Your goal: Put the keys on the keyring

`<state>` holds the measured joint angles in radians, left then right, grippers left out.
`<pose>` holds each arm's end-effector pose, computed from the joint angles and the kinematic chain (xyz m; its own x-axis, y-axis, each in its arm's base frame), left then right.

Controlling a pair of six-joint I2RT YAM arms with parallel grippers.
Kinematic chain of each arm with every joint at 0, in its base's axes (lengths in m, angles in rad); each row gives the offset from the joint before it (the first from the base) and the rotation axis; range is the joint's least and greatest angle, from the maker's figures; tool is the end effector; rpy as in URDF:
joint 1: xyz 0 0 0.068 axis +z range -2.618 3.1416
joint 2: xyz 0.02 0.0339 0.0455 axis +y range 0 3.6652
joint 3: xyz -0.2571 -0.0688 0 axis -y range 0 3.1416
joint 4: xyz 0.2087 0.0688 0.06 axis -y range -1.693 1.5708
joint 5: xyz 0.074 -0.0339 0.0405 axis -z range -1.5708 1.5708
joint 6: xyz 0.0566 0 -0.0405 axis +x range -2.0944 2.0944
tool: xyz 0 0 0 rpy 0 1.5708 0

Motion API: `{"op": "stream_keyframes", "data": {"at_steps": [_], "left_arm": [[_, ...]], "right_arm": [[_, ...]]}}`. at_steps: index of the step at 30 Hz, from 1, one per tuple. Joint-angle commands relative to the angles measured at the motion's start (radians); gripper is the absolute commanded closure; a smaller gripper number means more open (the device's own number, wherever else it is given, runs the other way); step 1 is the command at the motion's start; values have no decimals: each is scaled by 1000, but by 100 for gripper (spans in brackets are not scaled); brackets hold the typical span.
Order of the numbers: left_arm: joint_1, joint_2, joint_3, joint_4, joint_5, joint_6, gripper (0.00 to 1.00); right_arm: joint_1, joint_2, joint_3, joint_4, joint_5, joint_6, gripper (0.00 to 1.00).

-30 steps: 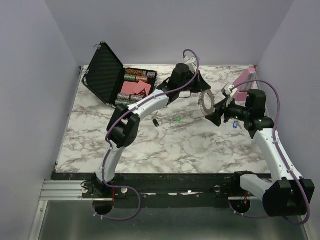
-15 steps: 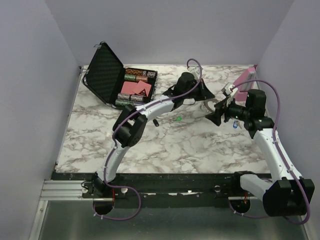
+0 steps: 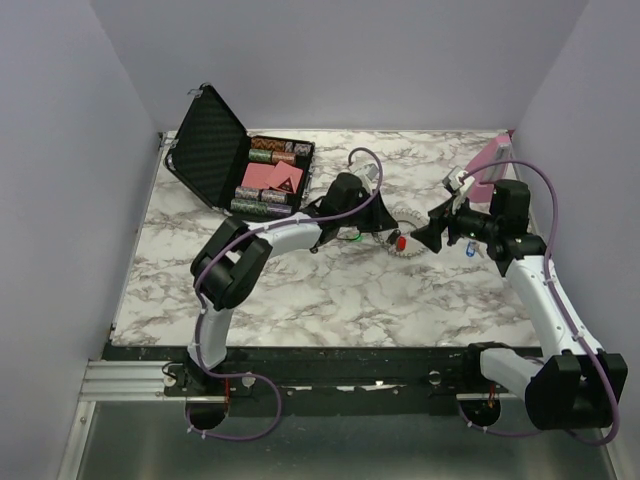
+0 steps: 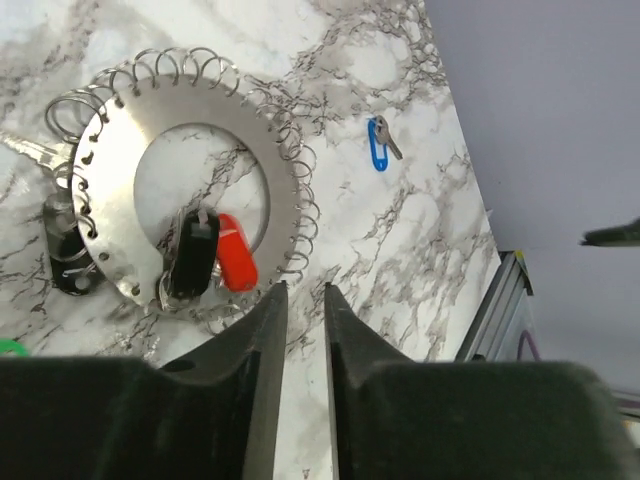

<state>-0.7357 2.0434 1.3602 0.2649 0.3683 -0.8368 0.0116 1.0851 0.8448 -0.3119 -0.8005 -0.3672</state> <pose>0.3219 -0.3189 0.2057 -0.8477 -0.1670 -0.5035 0.3592 0.5178 -0.7764 0.2130 0.0431 0.2900 -0.2673 -0.2531 -0.9298 -0.7661 0.6411 0.0457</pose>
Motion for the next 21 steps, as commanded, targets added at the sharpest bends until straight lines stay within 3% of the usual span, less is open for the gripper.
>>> {"op": "stream_keyframes", "data": {"at_steps": [1,6,11,15,18,21], "left_arm": [[-4,-91,-27,-12,-37,99,67],[-4,-181,-111,-23,-90,183,59],[-4,-438,-346,54,-258,310,53],[-2,-684,-508,85,-359,428,30],[10,-875,-608,77,-425,490,6],[80,-1024,-676,39,-329,482,1]], "right_arm": [[-5,12,-19,13,-2,-9,17],[-32,18,-24,11,-9,-15,17],[-56,19,-29,4,-43,-18,17],[-82,10,-32,-3,-104,-22,17],[-104,-2,-38,-3,-157,-22,17],[-120,-7,-30,-3,-170,-10,17]]}}
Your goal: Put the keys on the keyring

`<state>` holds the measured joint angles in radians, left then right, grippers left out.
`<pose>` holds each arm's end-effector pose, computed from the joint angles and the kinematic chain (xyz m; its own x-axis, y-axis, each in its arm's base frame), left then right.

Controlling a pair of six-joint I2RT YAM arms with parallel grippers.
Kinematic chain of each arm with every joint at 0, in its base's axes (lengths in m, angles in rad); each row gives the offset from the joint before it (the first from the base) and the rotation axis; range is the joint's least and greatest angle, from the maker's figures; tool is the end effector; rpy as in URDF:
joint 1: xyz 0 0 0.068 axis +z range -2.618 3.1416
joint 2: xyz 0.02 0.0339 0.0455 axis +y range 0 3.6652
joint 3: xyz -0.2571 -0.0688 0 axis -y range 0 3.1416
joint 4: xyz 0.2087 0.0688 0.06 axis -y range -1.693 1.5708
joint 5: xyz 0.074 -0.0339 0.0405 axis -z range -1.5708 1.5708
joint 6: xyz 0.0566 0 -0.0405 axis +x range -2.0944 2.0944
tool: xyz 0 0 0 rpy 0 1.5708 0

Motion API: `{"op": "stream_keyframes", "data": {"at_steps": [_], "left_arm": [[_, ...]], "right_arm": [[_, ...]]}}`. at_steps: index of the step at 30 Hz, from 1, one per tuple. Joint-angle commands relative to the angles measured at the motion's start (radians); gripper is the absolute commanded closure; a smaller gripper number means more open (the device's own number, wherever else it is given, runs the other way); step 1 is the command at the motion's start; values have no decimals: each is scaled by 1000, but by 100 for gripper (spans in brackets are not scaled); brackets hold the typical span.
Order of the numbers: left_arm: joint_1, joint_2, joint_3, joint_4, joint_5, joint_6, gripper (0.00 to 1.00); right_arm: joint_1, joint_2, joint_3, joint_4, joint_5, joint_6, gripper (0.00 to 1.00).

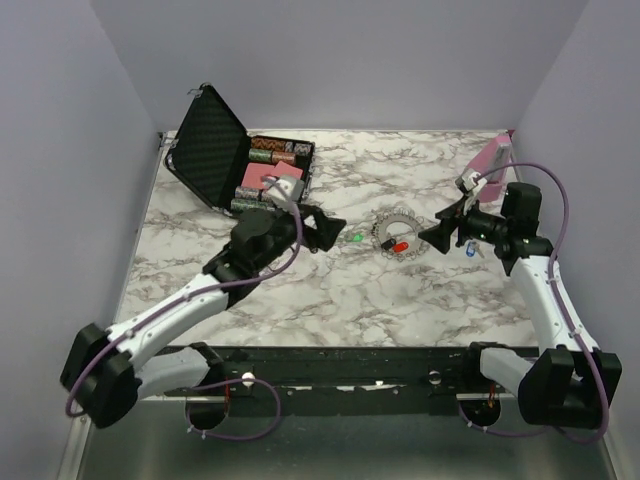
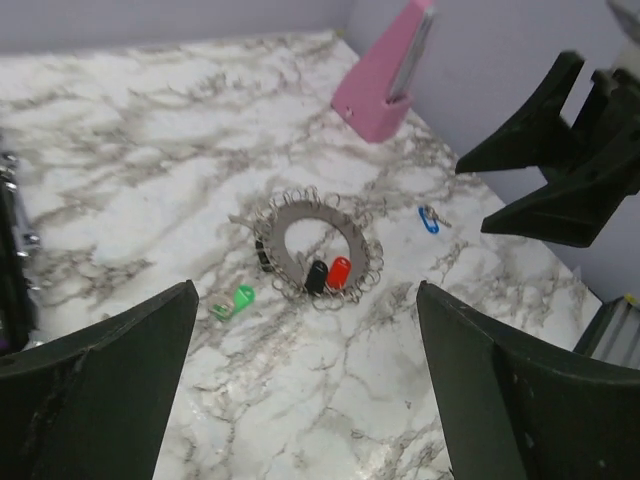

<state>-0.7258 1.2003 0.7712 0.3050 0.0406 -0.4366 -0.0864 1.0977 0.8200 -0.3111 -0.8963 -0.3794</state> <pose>0.2013 -0.1817 0.3047 -0.3771 -0.2303 -0.8971 0.5891 0.6878 -0.4242 0.2140 0.0258 0.2821 -0.2943 -0.2067 -0.9331 -0.7559 0.6477 0.0949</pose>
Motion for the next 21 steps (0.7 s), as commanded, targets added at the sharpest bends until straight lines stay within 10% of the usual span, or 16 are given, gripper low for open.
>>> {"op": "stream_keyframes", "data": {"at_steps": [1,12,21], "left_arm": [[101,-226,-92,-47,52,73,1],[224,-596,-18,-584,72,283,1],[224,-758,-136,-586,27,291,1]], "right_arm": [[-26,-19,2,-3,-75,7,17],[-29,18,252,-194,-104,23,11],[-27,-30,266,-201,-185,95,0]]}}
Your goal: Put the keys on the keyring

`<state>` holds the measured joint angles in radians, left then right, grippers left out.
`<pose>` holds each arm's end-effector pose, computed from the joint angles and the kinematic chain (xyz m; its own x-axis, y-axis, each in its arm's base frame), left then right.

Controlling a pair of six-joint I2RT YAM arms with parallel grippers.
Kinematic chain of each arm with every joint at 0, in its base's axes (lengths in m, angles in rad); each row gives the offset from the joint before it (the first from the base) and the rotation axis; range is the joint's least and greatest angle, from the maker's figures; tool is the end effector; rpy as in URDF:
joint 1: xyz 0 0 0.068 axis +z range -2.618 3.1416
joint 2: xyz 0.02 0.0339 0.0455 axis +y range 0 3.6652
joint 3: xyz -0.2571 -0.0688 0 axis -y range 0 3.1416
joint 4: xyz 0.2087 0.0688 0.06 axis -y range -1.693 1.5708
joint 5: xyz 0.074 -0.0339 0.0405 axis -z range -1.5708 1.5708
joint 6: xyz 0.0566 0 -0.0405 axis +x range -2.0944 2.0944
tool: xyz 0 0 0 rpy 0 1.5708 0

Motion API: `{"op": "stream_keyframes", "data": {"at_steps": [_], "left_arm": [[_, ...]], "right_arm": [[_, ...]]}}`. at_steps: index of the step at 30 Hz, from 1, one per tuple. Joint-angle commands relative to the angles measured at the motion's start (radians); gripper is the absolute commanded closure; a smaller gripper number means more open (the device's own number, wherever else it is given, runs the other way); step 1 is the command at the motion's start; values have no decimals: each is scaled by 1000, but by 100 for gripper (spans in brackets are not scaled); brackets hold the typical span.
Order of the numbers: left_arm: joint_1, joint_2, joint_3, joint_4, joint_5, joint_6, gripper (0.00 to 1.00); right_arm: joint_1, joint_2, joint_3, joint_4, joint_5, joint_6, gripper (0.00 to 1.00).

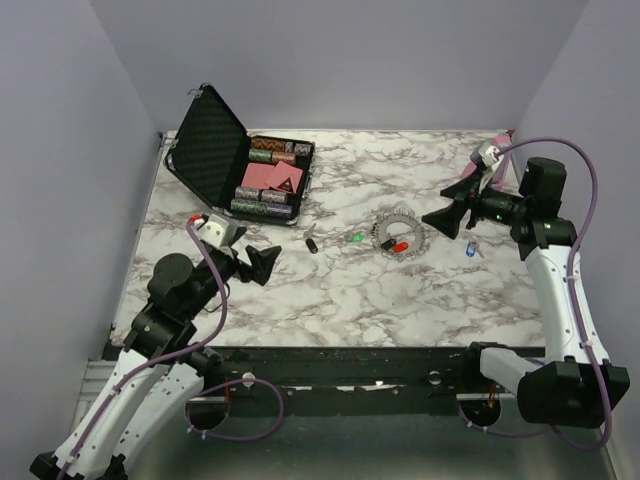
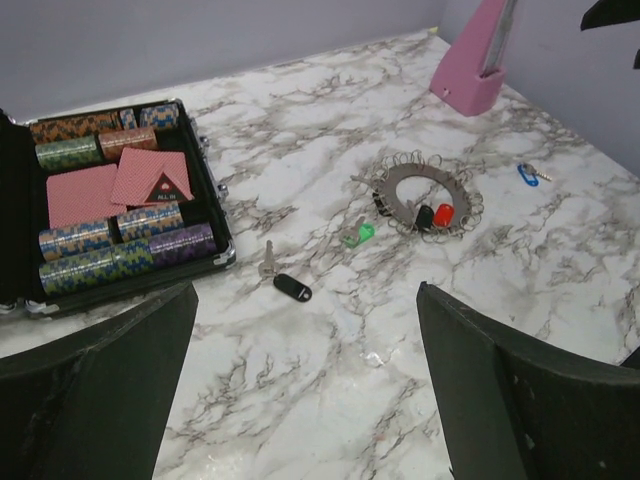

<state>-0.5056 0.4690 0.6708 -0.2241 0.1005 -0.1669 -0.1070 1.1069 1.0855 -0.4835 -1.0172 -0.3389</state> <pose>0.0964 -0.0599 0.3274 -0.1139 -0.1259 -0.9855 0.5585 0.8123 -0.1683 0.2097 0.0259 0.3488 -0.2262 -0.1515 -0.9622 -0.8051 0.5852 0.0971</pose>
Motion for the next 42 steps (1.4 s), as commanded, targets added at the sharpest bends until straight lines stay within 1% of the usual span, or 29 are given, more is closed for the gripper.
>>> {"op": "stream_keyframes", "data": {"at_steps": [1,4,6,9,10,13,19,21,30,42], "left_arm": [[4,-33,-37,-58,-33,20,1],[4,-49,-37,-60,-24,10,1],[4,-55,-39,-64,-12,0,1],[4,-69,-40,-67,-10,-16,1],[6,-72,-42,-67,-10,-19,1],[4,-84,-39,-70,-10,-28,1],[4,-108,-11,-100,56,-97,1],[4,-136,-11,-104,64,-121,1],[4,-202,-28,-127,24,-149,1],[4,-190,-40,-115,4,-148,1]], "right_arm": [[-7,-47,-9,-8,-63,84,0],[-8,-68,-36,75,-23,185,0],[-7,-88,-61,132,35,271,0],[-7,-119,-78,172,118,336,0],[-8,-130,-88,189,153,394,0],[-7,-154,-105,217,210,457,0],[-8,-171,-105,227,282,509,0],[-7,-173,-105,227,270,515,0],[-8,-174,-116,266,244,568,0],[-10,-188,-114,281,293,603,0]]}}
